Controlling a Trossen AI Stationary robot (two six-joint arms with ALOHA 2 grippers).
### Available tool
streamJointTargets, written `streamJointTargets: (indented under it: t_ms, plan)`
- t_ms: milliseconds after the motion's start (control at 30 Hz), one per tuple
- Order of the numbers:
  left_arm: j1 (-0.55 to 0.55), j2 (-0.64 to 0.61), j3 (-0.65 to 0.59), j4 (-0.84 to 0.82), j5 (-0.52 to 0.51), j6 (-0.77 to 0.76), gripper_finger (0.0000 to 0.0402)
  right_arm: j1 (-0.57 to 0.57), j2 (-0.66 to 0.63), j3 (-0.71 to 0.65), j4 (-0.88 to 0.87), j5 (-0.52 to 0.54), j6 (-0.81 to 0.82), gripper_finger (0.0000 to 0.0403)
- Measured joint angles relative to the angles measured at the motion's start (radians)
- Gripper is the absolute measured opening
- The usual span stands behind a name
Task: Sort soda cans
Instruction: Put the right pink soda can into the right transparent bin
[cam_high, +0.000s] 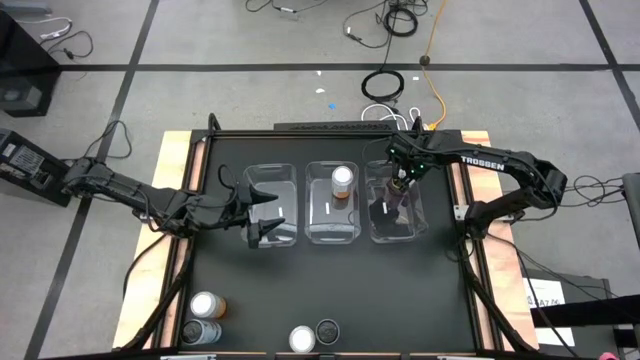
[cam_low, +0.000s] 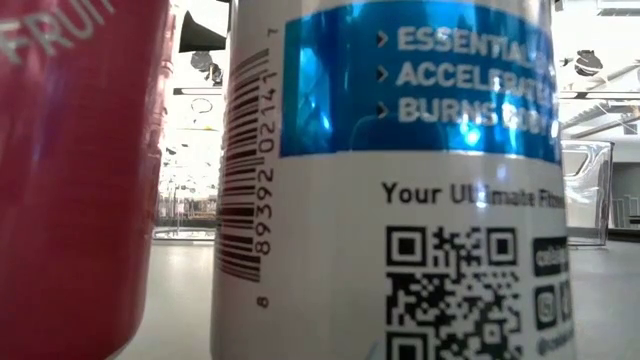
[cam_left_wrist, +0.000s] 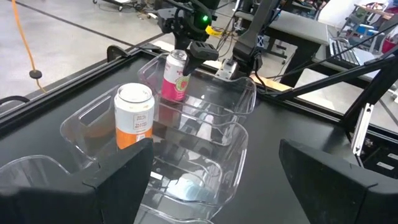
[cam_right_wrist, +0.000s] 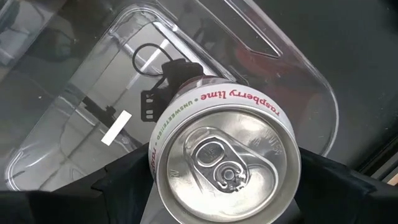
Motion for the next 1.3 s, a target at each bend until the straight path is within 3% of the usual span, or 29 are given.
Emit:
streamJointTargets:
  t_ms: [467,667,1300]
  plan:
    - [0.0,0.0,0.0,0.0,0.0,0.0,0.0354,0.0,0.0,0.0,0.001,-0.001,-0.053,0.0329]
    - [0.0,0.0,0.0,0.004,0.0,0.0,0.0354,-0.001,0.0,0.001,0.009,0.083,-0.026,0.0345]
    - [0.0,0.0,0.0,0.003,0.0,0.001,0.0354,-0.001,0.0,0.001,0.023,0.074,-0.056,0.035]
